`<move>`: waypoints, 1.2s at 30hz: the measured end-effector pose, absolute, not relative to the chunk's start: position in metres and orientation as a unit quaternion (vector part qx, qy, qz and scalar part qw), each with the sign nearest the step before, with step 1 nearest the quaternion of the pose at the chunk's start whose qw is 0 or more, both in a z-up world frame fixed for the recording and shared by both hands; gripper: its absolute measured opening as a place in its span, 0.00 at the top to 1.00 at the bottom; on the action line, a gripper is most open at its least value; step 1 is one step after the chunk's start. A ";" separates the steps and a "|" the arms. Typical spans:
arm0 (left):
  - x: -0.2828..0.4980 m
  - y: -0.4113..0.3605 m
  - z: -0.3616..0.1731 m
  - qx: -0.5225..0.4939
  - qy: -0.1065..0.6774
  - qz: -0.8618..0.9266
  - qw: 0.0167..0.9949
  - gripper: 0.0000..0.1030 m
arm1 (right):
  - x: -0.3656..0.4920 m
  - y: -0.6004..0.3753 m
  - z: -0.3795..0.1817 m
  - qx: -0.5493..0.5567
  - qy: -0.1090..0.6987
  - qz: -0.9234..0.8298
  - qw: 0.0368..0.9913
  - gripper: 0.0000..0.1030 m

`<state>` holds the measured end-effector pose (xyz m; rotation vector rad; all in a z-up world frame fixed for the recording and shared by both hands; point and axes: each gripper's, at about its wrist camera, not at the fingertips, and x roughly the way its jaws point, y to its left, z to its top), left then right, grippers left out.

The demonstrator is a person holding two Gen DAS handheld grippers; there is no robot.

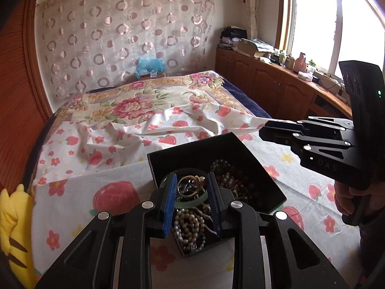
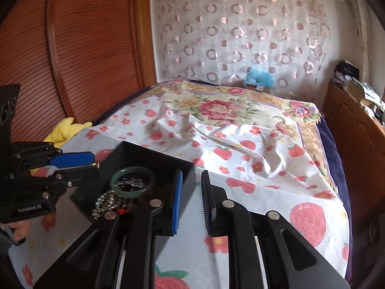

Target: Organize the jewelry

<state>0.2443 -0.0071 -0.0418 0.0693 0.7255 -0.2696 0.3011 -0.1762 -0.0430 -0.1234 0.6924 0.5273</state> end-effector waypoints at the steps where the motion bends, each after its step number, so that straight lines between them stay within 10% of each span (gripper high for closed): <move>1: 0.248 -0.009 -0.042 0.035 0.355 -0.132 0.925 0.77 | 0.303 -0.178 -0.045 -0.059 0.337 0.253 0.905 0.83; 21: 0.292 -0.042 -0.050 0.034 0.371 -0.142 0.917 0.75 | 0.313 -0.188 -0.057 -0.062 0.340 0.231 0.910 0.82; 36: 0.269 -0.002 -0.043 0.013 0.343 -0.081 0.936 0.09 | 0.311 -0.182 -0.057 -0.063 0.336 0.227 0.912 0.82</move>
